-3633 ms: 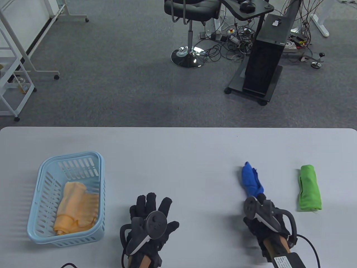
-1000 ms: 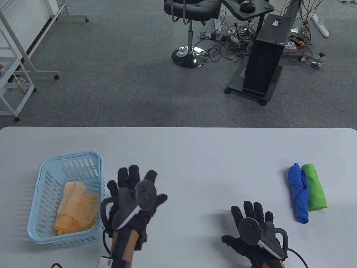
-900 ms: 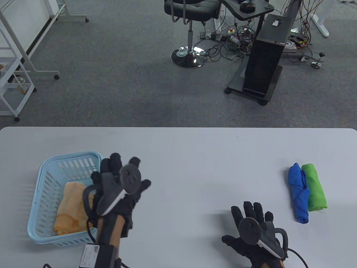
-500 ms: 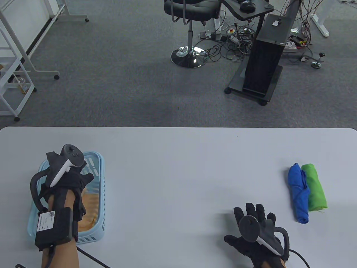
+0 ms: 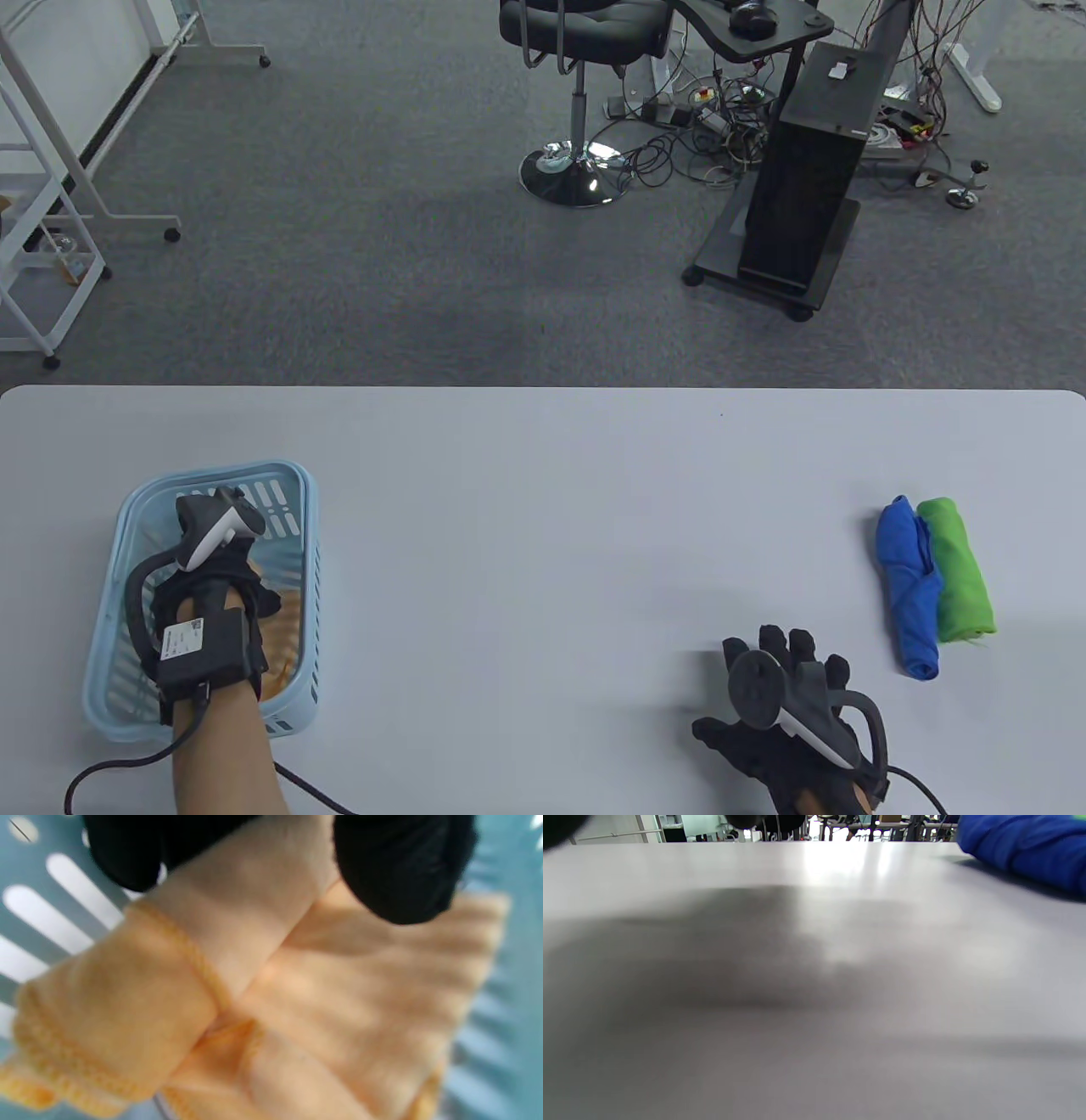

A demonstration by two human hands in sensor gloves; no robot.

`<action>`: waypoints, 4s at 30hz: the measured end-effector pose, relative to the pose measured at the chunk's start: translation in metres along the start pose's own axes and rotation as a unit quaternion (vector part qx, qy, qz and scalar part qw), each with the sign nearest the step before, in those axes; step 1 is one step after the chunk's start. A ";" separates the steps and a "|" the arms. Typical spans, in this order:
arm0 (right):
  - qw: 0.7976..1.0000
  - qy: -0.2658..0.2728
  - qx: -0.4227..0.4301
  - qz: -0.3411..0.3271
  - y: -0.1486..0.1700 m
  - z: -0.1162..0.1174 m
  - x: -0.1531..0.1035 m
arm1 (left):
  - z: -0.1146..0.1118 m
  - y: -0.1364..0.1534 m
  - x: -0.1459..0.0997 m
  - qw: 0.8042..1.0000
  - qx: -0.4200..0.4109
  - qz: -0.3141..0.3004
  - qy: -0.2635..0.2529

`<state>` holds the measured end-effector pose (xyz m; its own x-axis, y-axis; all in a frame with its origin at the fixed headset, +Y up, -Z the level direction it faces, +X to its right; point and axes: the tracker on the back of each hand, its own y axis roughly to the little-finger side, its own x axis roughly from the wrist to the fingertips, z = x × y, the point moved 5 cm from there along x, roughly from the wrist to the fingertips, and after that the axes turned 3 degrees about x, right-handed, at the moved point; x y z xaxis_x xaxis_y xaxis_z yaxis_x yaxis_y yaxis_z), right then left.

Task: Roll rectangular towel into towel roll

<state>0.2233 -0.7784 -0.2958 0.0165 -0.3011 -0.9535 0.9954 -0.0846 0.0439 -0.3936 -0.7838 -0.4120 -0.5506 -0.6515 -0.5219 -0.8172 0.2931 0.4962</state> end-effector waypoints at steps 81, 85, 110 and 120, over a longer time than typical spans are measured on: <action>0.974 0.154 0.122 0.117 0.075 -0.059 -0.021 | -0.075 -0.127 -0.232 0.829 -0.379 -0.369 -0.181; 0.972 0.160 0.118 0.126 0.077 -0.063 -0.022 | -0.066 -0.122 -0.253 0.891 -0.199 -0.306 -0.269; 0.975 0.141 0.124 0.122 0.075 -0.058 -0.018 | -0.086 -0.153 -0.233 0.920 0.019 -0.309 -0.241; 0.975 0.139 0.127 0.119 0.074 -0.058 -0.017 | -0.078 -0.152 -0.231 0.910 0.141 -0.202 -0.333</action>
<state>0.3026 -0.7244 -0.2934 0.3046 -0.0745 -0.9496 0.9055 -0.2864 0.3129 -0.1285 -0.7328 -0.3129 -0.0991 -0.2049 -0.9737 -0.9357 0.3521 0.0211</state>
